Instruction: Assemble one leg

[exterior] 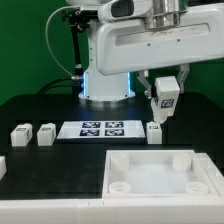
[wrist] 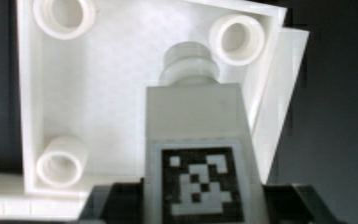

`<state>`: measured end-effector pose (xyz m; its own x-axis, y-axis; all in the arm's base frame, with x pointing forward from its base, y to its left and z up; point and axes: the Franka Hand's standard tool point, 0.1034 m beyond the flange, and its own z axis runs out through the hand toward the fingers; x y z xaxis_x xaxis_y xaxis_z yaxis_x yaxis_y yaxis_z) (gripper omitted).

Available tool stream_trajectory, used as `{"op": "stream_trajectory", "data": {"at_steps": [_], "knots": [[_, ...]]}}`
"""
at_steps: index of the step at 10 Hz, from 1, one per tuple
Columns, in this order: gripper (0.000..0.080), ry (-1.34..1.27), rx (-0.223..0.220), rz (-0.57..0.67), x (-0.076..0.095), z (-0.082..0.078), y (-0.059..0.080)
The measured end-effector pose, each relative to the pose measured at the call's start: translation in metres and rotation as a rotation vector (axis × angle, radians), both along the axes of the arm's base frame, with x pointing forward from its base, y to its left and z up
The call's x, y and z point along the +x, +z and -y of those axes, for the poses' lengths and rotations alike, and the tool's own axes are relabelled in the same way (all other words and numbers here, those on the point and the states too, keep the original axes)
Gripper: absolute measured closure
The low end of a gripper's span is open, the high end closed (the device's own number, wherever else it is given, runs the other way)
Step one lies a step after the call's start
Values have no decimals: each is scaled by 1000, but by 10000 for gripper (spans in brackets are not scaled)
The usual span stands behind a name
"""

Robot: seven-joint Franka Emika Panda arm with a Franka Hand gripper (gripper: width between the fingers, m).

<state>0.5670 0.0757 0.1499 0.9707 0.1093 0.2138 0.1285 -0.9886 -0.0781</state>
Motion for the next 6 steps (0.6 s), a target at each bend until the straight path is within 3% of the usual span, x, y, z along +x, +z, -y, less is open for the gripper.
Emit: {"op": "stream_trajectory", "data": {"at_steps": [2,3,4,6], "knots": [[508,-18,-8,251,5,5,-2],[508,-24,-4,374,12,0,-12],[508,-22,2,423,27,-6,-23],[508,-20,12,435,58,-13,-25]]}}
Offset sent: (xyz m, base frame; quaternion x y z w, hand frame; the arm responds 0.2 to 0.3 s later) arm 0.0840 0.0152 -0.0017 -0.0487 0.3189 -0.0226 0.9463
